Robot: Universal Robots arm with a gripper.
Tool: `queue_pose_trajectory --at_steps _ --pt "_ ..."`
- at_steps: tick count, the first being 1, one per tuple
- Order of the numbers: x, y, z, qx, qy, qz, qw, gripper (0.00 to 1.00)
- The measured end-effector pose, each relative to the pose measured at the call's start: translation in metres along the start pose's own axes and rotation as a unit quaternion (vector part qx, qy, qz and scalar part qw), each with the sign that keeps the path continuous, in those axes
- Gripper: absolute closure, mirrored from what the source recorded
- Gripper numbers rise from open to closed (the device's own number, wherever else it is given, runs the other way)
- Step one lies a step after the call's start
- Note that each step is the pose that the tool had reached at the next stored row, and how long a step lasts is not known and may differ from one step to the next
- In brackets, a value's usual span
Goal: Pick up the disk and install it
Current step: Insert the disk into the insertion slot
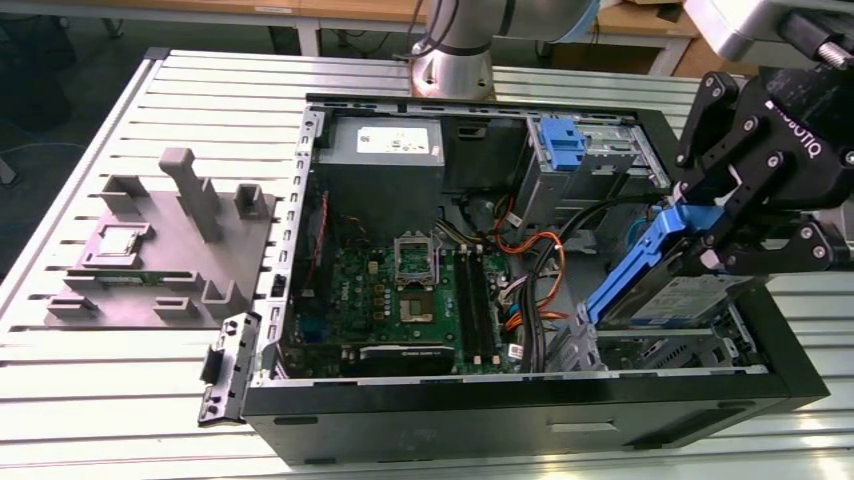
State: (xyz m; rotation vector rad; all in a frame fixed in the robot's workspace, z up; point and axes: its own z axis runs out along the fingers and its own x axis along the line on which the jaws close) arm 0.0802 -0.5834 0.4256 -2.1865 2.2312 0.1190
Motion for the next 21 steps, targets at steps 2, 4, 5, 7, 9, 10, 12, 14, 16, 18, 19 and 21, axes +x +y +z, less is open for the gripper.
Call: queue_pose_trajectory --at_steps 2,4,5,7,9,10,12,14,16,18,19,21 --pt "0.0001 -0.0001 0.0013 0.0 0.0 0.0 1.0 0.64" --pt "0.0001 -0.0002 0.0014 0.0 0.0001 0.0 1.0 0.64" --pt "0.0001 -0.0002 0.0014 0.0 0.0001 0.0 1.0 0.64" --pt "0.0001 -0.0002 0.0016 0.0 0.0 0.0 1.0 0.64" --pt "0.0001 -0.0002 0.0017 0.0 0.0 0.0 1.0 0.64" --pt "0.0001 -0.0002 0.0017 0.0 0.0001 0.0 1.0 0.62" --pt "0.0001 -0.0002 0.0017 0.0 0.0002 0.0 1.0 0.57" --pt "0.0002 -0.0003 0.0031 0.0 -0.0002 0.0 1.0 0.5" --pt "0.0004 -0.0005 0.0065 0.0001 0.0 0.0 1.0 0.5" --pt "0.0007 -0.0006 0.0102 0.0001 -0.0001 0.0 1.0 0.5" --pt "0.0009 -0.0007 0.012 0.0001 0.0 0.0 1.0 0.51" --pt "0.0011 -0.0008 0.0155 0.0001 0.0 0.0 1.0 0.58"
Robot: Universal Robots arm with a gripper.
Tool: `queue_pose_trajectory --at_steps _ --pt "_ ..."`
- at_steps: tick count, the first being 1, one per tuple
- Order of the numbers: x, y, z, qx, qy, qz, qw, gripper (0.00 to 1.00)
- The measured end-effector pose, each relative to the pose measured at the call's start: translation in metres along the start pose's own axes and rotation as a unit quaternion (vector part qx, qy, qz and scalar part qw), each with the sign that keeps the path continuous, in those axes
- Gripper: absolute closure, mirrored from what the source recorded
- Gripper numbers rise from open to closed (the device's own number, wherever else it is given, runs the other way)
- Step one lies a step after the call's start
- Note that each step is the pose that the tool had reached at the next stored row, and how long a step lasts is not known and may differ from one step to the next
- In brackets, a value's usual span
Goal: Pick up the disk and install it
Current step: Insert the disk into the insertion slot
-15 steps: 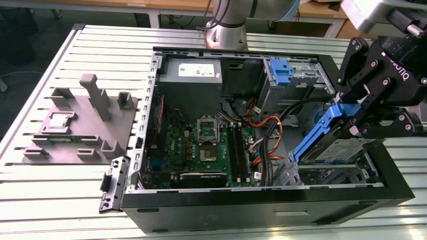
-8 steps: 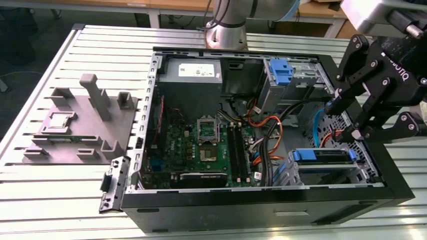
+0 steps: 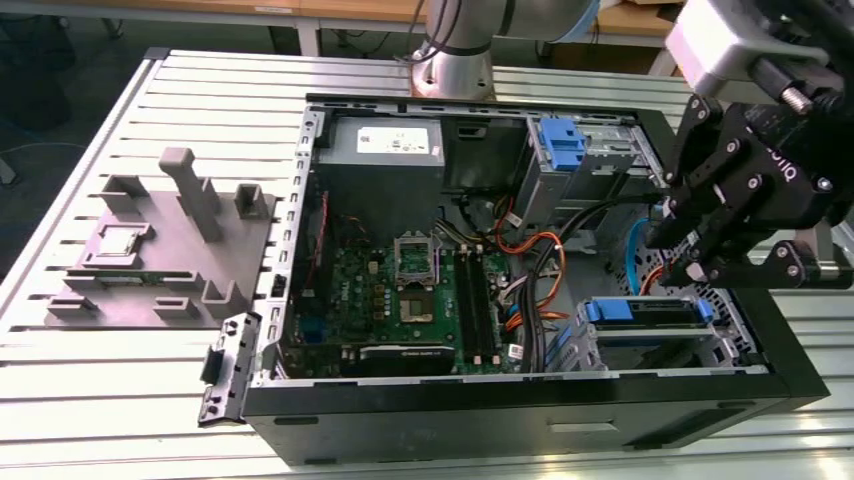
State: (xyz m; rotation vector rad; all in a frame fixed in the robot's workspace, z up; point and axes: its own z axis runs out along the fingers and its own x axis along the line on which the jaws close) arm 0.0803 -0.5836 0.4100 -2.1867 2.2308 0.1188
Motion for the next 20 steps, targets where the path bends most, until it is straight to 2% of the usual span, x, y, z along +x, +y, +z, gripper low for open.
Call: queue_pose_trajectory --at_steps 2,5,7,8,10,20 --pt "0.0002 -0.0002 0.0036 0.0 0.0 0.0 1.0 0.7" --pt "0.0005 -0.0004 0.0081 0.002 0.0001 0.0 1.0 0.76" --pt "0.0006 -0.0003 0.0095 0.0082 0.0004 -0.001 1.0 0.87" --pt "0.0007 0.0001 0.0101 0.0124 0.0005 -0.001 0.9999 0.9" --pt "0.0008 0.0014 0.0123 0.0183 0.0004 -0.001 0.9998 0.9" --pt "0.002 0.0008 0.0304 0.0187 0.0005 -0.001 0.9998 0.9"
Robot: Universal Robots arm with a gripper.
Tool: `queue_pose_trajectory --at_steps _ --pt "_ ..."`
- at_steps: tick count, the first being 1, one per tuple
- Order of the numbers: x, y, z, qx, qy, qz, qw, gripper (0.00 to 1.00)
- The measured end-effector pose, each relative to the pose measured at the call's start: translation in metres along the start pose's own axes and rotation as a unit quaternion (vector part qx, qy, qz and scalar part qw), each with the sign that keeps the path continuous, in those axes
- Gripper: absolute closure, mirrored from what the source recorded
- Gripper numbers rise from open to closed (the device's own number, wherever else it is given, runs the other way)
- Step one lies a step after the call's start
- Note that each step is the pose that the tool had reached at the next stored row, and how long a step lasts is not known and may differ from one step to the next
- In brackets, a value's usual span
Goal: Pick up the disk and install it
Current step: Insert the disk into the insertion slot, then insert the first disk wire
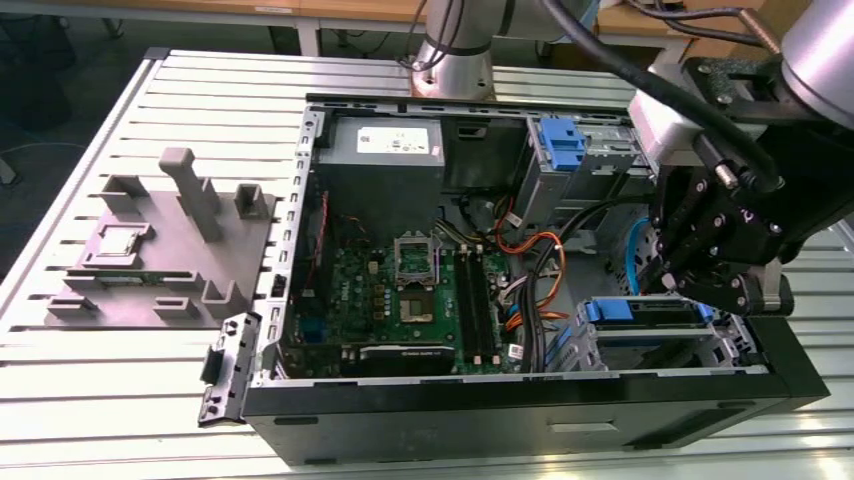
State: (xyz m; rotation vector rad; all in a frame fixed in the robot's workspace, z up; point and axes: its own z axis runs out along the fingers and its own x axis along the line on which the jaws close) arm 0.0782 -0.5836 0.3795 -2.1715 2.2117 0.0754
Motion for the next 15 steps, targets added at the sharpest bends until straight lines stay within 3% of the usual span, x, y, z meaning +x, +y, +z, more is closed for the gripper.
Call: queue_pose_trajectory --at_steps 15 --pt "0.0002 0.0 0.0022 0.0012 0.0 0.0 1.0 0.9"
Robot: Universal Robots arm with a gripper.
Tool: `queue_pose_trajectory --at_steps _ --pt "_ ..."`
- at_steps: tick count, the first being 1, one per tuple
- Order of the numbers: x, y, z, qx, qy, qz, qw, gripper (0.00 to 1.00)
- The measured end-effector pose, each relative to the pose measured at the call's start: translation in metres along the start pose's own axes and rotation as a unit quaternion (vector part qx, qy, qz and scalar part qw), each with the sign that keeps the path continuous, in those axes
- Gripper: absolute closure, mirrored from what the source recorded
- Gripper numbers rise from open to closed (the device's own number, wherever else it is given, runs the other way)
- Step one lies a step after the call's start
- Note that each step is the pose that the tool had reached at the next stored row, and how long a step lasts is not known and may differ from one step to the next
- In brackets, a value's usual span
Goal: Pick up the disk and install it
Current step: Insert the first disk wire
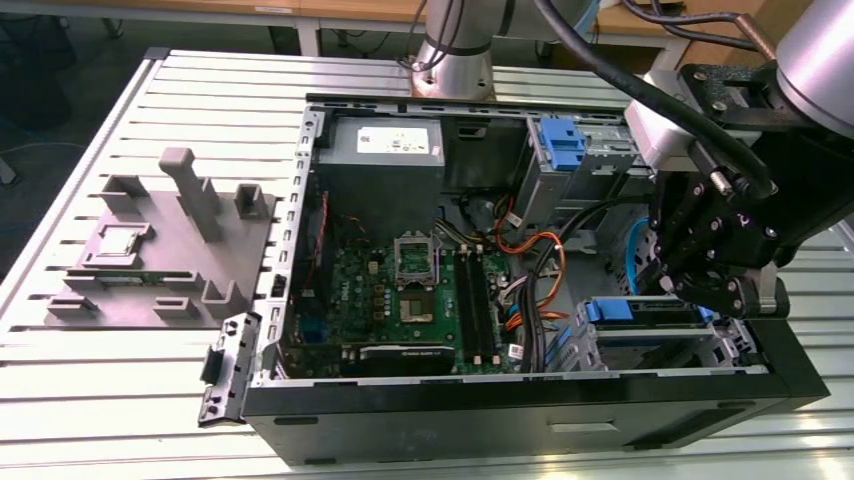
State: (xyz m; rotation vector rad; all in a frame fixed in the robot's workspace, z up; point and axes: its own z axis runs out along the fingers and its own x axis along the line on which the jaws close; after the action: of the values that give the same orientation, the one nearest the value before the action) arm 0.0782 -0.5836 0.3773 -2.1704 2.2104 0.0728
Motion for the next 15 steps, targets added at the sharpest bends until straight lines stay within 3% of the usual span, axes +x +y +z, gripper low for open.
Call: queue_pose_trajectory --at_steps 5,11,12,15 --pt "-0.0001 -0.0025 0.0002 0.0001 0.0 0.0 1.0 0.9" --pt "-0.0004 -0.0281 0.0022 0.0 0.0 -0.001 1.0 0.9" --pt "-0.0004 -0.0309 0.0025 -0.0001 -0.0001 -0.002 1.0 0.9" --pt "-0.0005 -0.031 0.0024 -0.0014 0.0001 -0.024 0.9997 0.9"
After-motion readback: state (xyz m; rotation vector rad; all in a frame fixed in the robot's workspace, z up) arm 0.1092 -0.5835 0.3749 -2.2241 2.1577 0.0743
